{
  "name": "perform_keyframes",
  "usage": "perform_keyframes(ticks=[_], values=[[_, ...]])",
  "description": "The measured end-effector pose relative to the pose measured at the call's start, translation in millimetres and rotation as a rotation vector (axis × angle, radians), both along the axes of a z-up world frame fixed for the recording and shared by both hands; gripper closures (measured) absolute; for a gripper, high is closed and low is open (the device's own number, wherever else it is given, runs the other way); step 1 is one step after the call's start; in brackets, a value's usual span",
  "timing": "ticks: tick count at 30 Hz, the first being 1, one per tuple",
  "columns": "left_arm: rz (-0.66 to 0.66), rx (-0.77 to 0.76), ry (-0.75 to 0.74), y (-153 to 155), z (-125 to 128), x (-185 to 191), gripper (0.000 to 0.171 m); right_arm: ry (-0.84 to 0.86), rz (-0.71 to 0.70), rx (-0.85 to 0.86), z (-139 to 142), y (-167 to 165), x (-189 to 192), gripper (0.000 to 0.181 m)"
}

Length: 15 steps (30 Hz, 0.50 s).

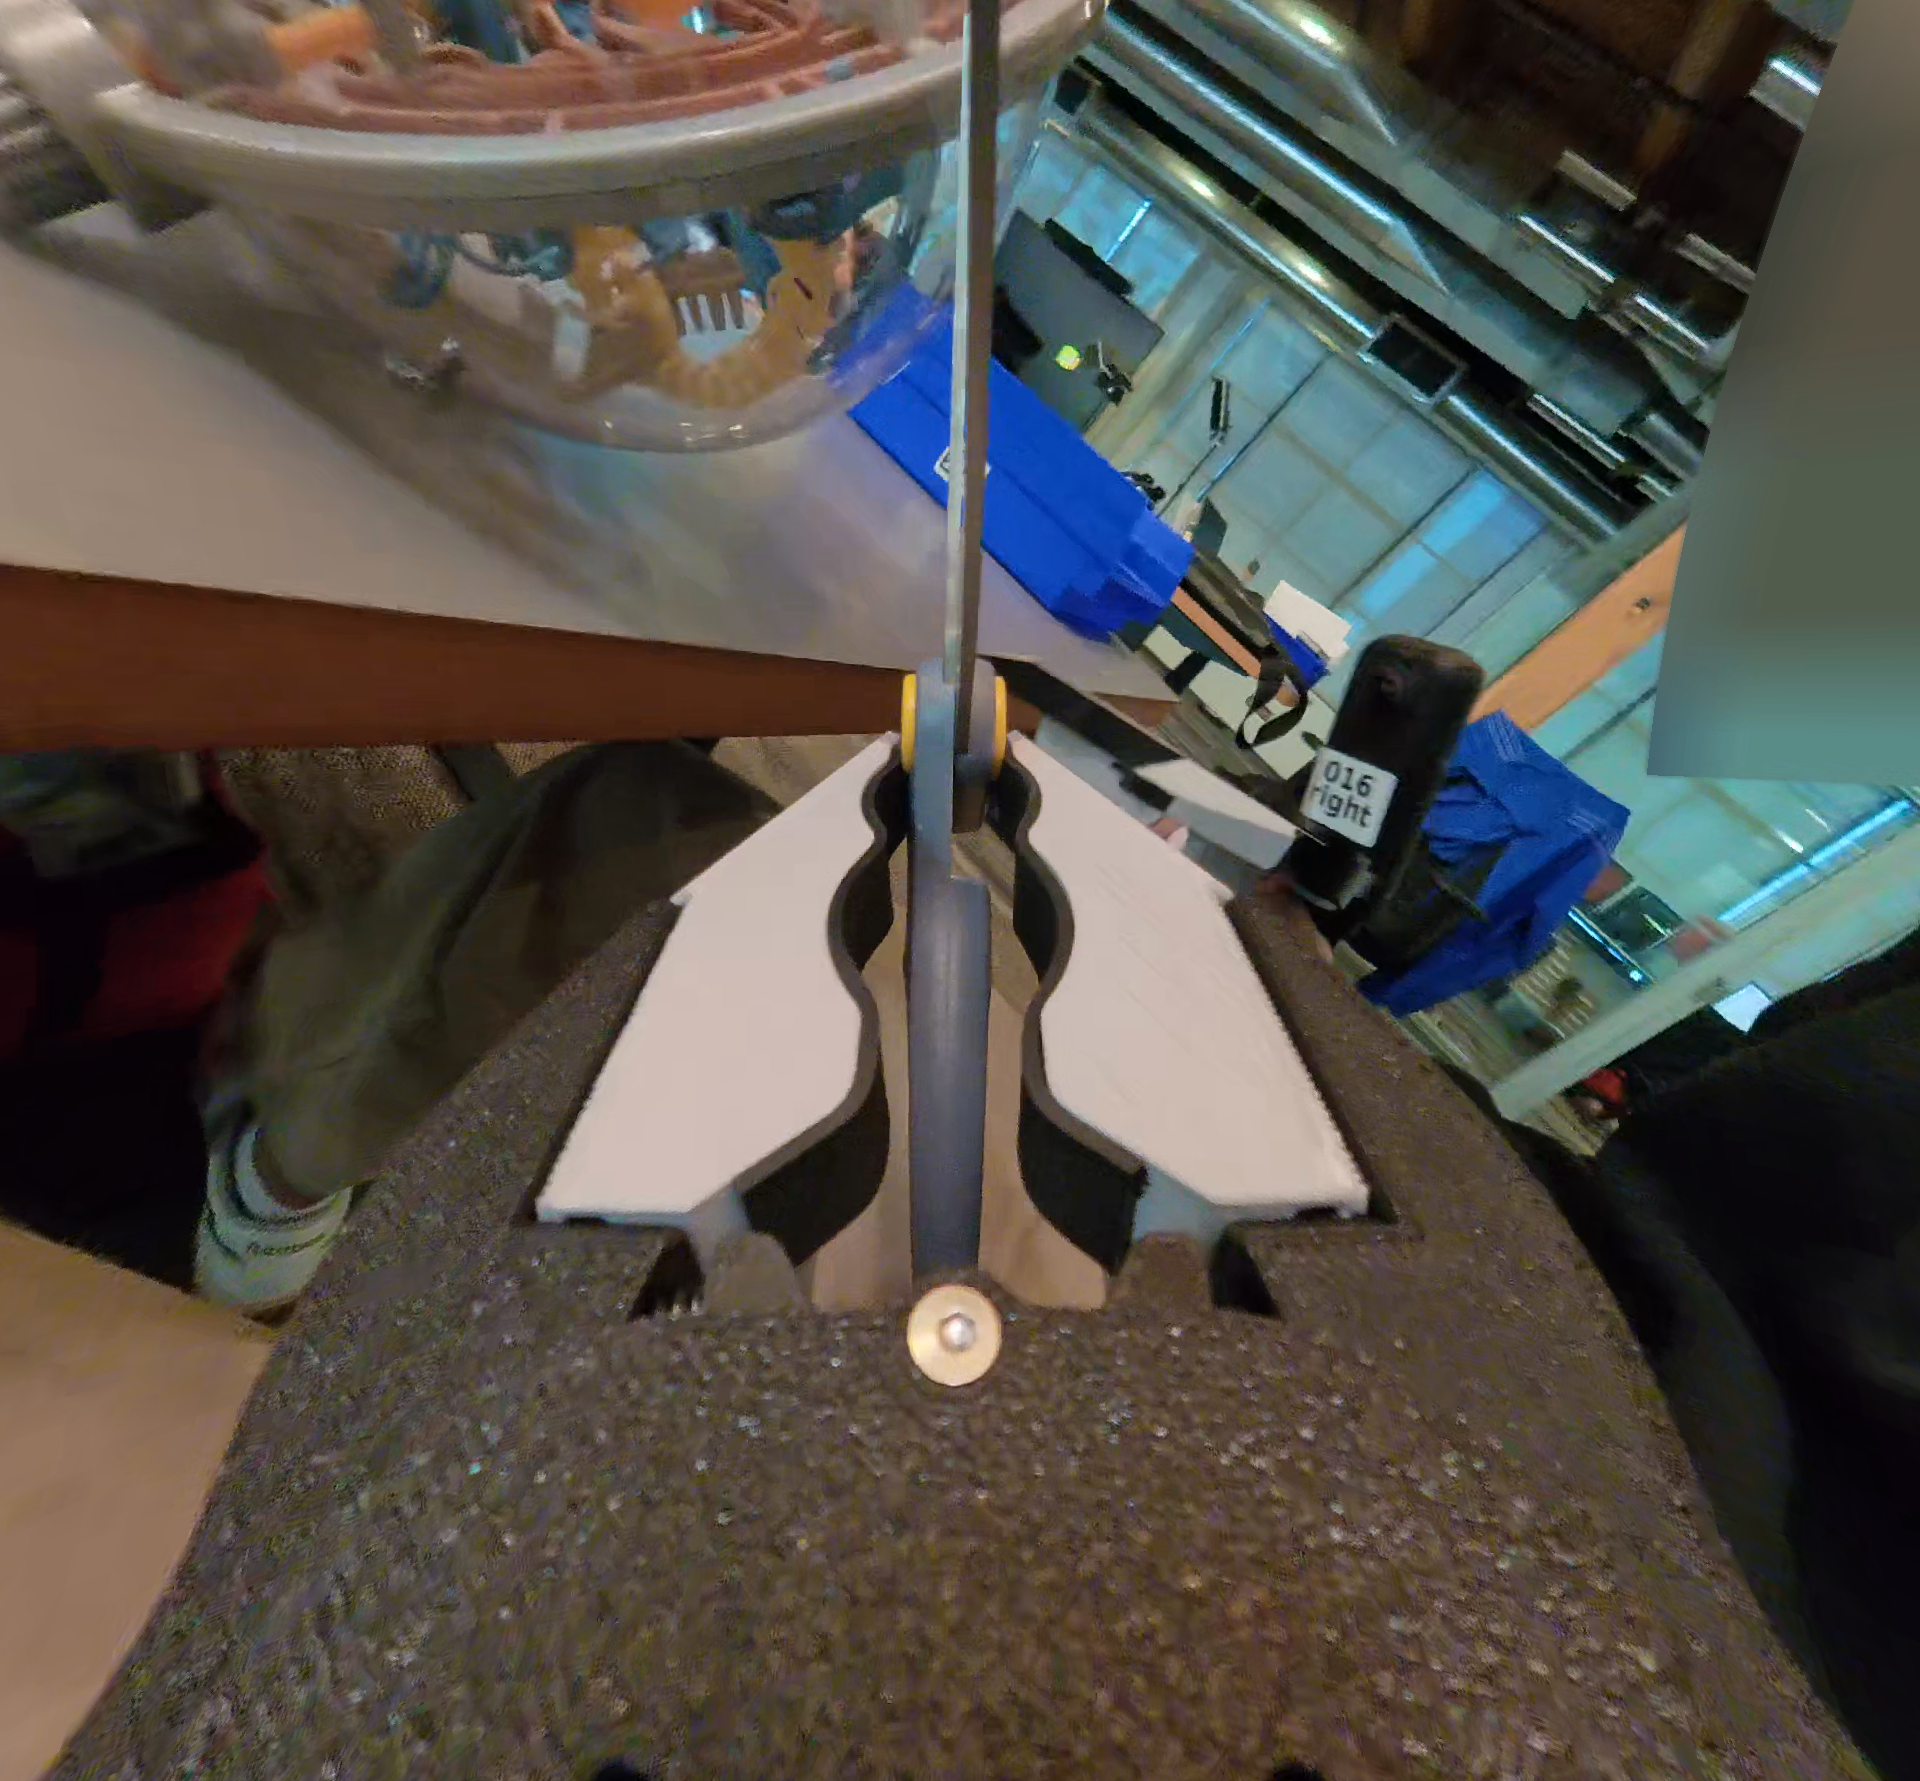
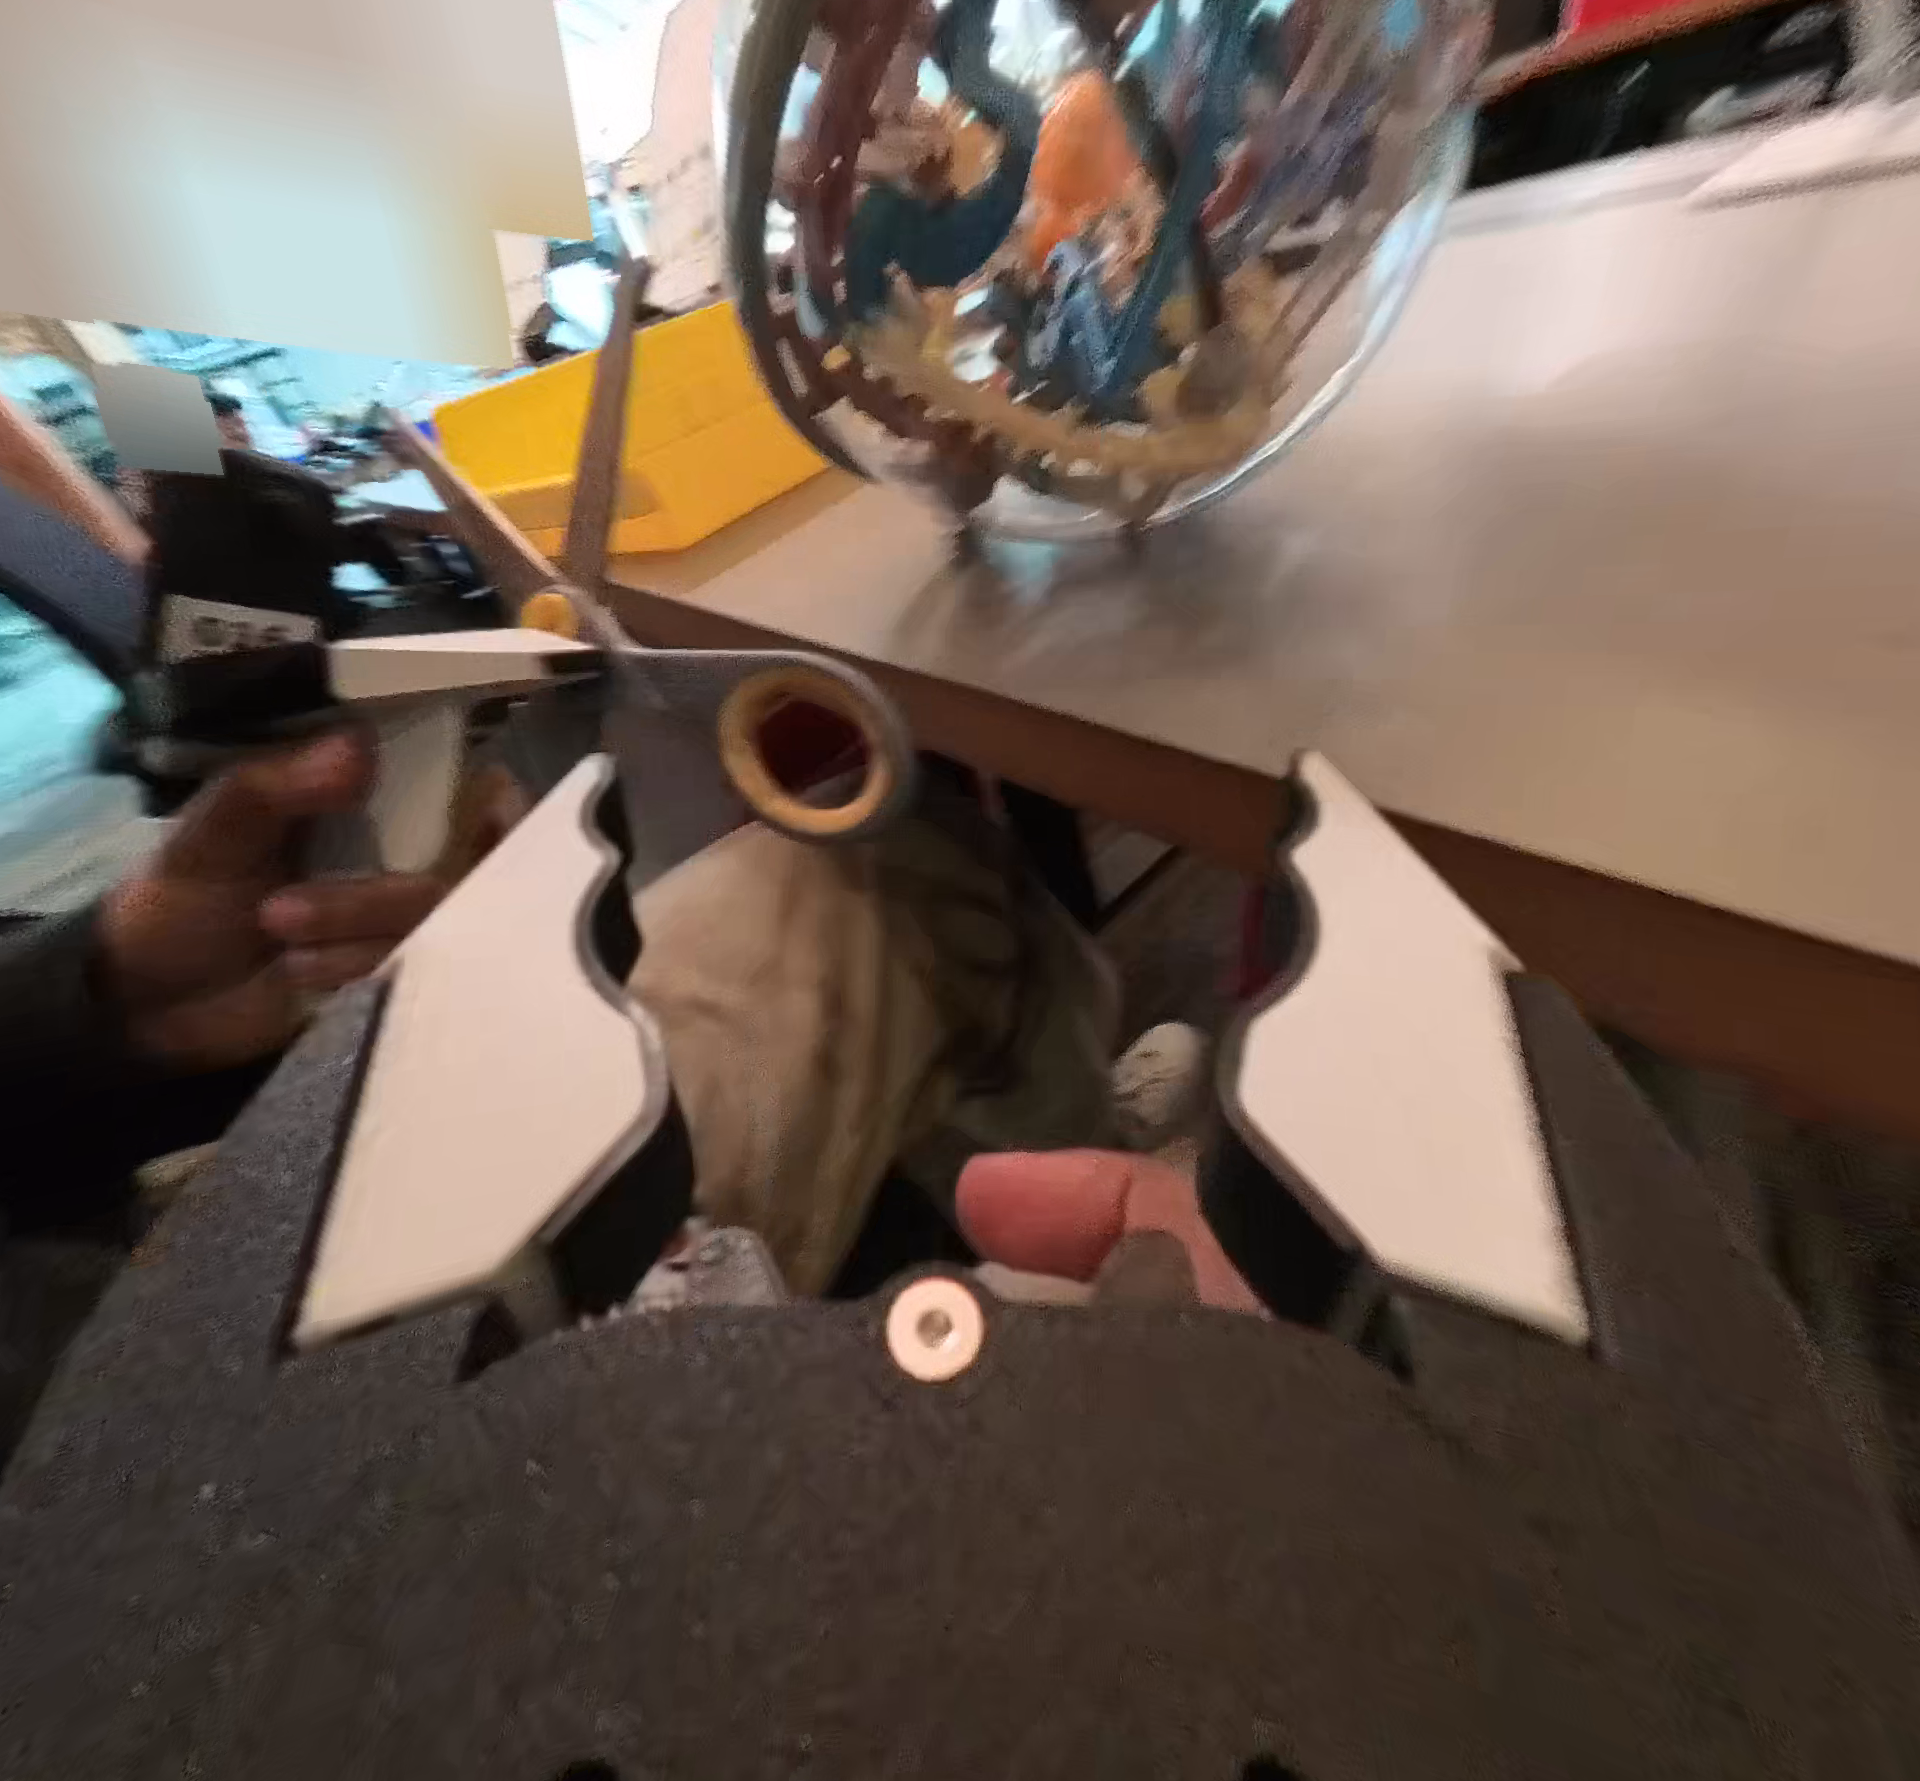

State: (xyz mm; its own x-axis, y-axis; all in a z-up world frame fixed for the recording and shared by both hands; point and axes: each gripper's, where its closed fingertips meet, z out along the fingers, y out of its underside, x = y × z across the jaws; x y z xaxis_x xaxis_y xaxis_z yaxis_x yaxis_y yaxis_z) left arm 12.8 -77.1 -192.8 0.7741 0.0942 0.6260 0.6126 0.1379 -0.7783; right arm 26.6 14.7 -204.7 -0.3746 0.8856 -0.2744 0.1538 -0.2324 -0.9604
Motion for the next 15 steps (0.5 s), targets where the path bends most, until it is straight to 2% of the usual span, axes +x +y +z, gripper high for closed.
perform_keyframes(ticks=[3,6,8,11,15], values=[[0.012,-0.033,-0.009,0,-6,-3,0.158,0.017,0.150,-0.029,8,-35,7,0.046],[-0.040,-0.004,-0.097,3,-9,2,0.158,0.030,0.183,0.017,7,-49,11,0.045],[-0.071,0.007,-0.147,6,-13,7,0.158,0.019,0.256,-0.005,6,-60,17,0.045],[-0.080,0.018,-0.187,8,-16,9,0.158,-0.019,0.369,-0.033,1,-79,26,0.047],[-0.036,0.051,-0.218,2,-14,-3,0.158,-0.071,0.437,0.035,-15,-91,33,0.055]])
